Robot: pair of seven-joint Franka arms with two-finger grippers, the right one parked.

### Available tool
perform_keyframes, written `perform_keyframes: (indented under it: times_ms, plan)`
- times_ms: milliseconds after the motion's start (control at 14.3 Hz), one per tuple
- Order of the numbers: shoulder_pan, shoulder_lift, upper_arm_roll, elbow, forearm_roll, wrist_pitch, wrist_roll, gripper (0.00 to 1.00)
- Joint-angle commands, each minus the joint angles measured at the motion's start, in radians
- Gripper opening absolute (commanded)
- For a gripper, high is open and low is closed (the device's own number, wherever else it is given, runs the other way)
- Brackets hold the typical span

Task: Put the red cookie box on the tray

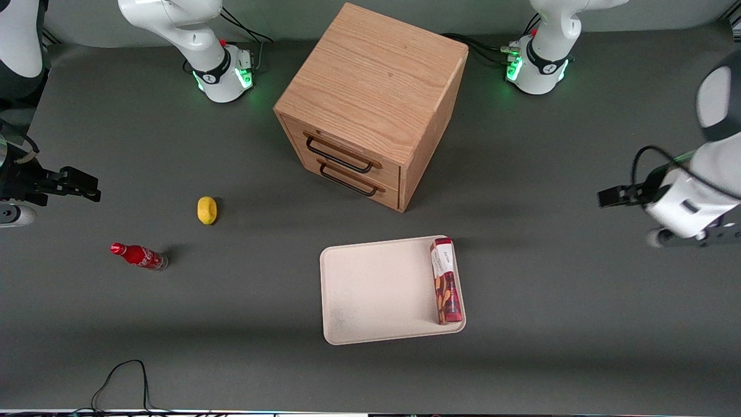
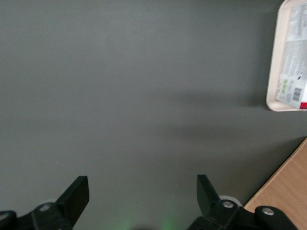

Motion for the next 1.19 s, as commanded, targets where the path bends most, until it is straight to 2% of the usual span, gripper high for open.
perform_keyframes:
  times_ms: [0,70,140,279,349,1116]
  plan:
    - [0.031,-0.121,-0.005,-0.113,-0.013,0.014,0.017,1.0]
    - [0.025,-0.146,0.01,-0.125,-0.013,0.013,0.024,1.0]
    - [-0.012,-0.16,0.071,-0.125,-0.016,0.007,0.024,1.0]
    - [-0.154,-0.17,0.25,-0.125,-0.039,0.005,0.032,1.0]
    - [-0.188,-0.173,0.293,-0.125,-0.048,0.005,0.05,1.0]
    - [-0.237,-0.163,0.315,-0.09,-0.031,-0.005,0.067,1.0]
